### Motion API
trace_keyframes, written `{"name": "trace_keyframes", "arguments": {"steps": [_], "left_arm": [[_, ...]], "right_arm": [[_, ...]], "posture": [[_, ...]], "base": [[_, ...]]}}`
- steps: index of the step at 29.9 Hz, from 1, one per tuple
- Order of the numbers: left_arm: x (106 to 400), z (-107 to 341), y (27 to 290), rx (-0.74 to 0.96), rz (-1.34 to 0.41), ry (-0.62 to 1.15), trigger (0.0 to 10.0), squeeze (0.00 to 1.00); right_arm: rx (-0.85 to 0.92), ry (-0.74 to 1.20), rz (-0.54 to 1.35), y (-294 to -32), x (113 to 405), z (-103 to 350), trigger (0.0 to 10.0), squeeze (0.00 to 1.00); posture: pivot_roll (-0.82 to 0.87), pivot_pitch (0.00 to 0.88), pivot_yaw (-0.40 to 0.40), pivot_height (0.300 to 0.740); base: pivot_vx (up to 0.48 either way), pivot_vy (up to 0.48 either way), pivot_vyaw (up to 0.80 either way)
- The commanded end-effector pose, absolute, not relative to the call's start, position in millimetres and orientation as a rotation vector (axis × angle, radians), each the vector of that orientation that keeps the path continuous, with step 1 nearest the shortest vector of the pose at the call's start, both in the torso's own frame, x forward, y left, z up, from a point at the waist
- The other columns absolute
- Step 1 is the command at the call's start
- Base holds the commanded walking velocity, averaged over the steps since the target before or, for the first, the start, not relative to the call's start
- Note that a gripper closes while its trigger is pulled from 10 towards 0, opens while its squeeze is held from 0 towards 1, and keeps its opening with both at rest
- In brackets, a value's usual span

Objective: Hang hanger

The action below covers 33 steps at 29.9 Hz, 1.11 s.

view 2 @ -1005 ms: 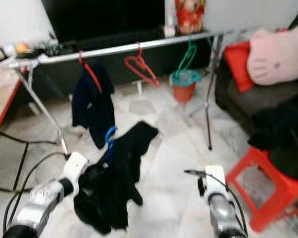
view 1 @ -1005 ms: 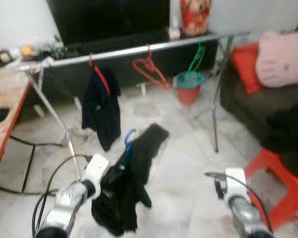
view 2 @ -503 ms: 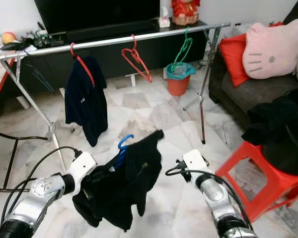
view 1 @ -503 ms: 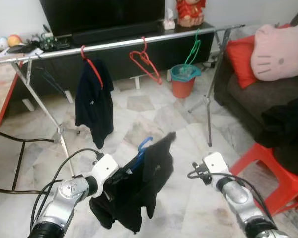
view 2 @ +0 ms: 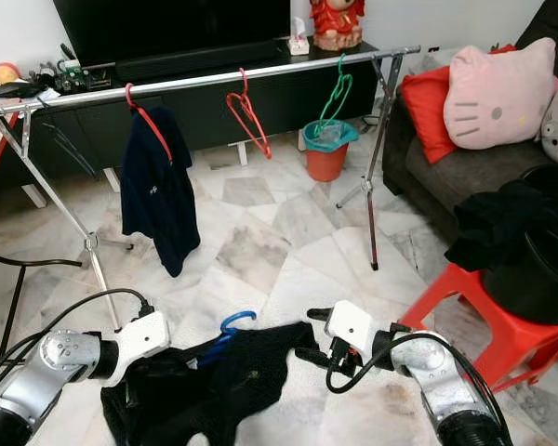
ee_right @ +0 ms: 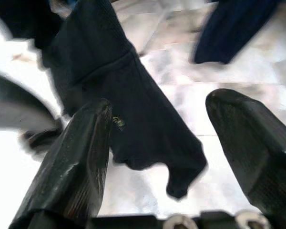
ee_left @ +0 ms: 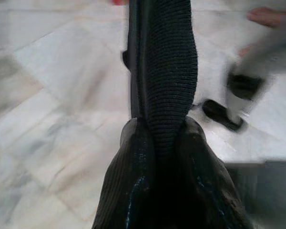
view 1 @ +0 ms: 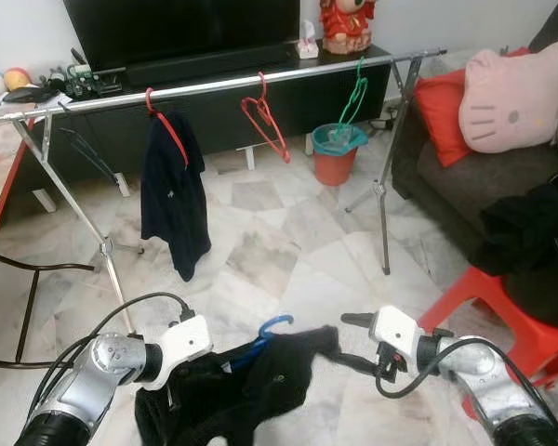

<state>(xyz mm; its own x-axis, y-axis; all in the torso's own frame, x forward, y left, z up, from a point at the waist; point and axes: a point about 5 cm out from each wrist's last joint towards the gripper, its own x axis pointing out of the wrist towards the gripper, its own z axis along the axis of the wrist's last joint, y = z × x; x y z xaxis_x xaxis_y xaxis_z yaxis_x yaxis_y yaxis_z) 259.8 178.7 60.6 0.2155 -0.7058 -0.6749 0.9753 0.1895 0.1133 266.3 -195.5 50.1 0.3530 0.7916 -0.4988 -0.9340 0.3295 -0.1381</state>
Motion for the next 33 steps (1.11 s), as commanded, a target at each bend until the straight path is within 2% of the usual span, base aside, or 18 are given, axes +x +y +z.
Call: {"name": "trace_keyframes", "arguments": {"steps": [1, 8, 14, 22, 27, 28, 33], "left_arm": [[264.5, 83.0, 172.2, 0.64, -1.385, 0.501, 10.0, 0.0], [265.1, 89.6, 164.7, 0.673, -1.457, 0.497, 10.0, 0.0], [271.8, 92.9, 144.9, 0.693, -1.524, 0.464, 10.0, 0.0], [276.6, 99.7, 121.3, 0.689, -1.588, 0.432, 10.0, 0.0], [278.4, 99.1, 115.4, 0.688, -1.586, 0.42, 10.0, 0.0], [276.7, 100.1, 111.5, 0.678, -1.6, 0.413, 10.0, 0.0], [275.4, 103.6, 108.0, 0.659, -1.618, 0.4, 10.0, 0.0]], "right_arm": [[-0.452, 0.399, 1.253, -200.9, 267.5, 58.5, 10.0, 0.0], [-0.428, 0.441, 1.329, -202.6, 264.2, 58.8, 10.0, 0.0], [-0.309, 0.479, 1.404, -204.9, 259.9, 65.9, 10.0, 0.0], [-0.227, 0.481, 1.532, -187.3, 259.7, 70.0, 10.0, 0.0], [-0.29, 0.477, 1.492, -181.0, 263.9, 62.3, 10.0, 0.0], [-0.332, 0.476, 1.438, -178.8, 267.0, 55.5, 10.0, 0.0], [-0.325, 0.479, 1.397, -176.8, 267.9, 49.8, 10.0, 0.0]], "posture": [[0.01, 0.0, 0.01, 0.74], [0.02, 0.0, -0.003, 0.74], [0.0, 0.0, -0.025, 0.74], [0.01, 0.0, -0.052, 0.74], [0.0, 0.0, -0.053, 0.74], [0.0, 0.0, -0.05, 0.74], [0.0, 0.0, -0.051, 0.74]], "base": [[0.0, 0.0, 0.0], [0.0, 0.0, 0.0], [0.0, 0.0, 0.0], [0.0, 0.0, 0.0], [0.0, 0.0, 0.0], [0.0, 0.0, 0.0], [0.0, 0.0, 0.0]]}}
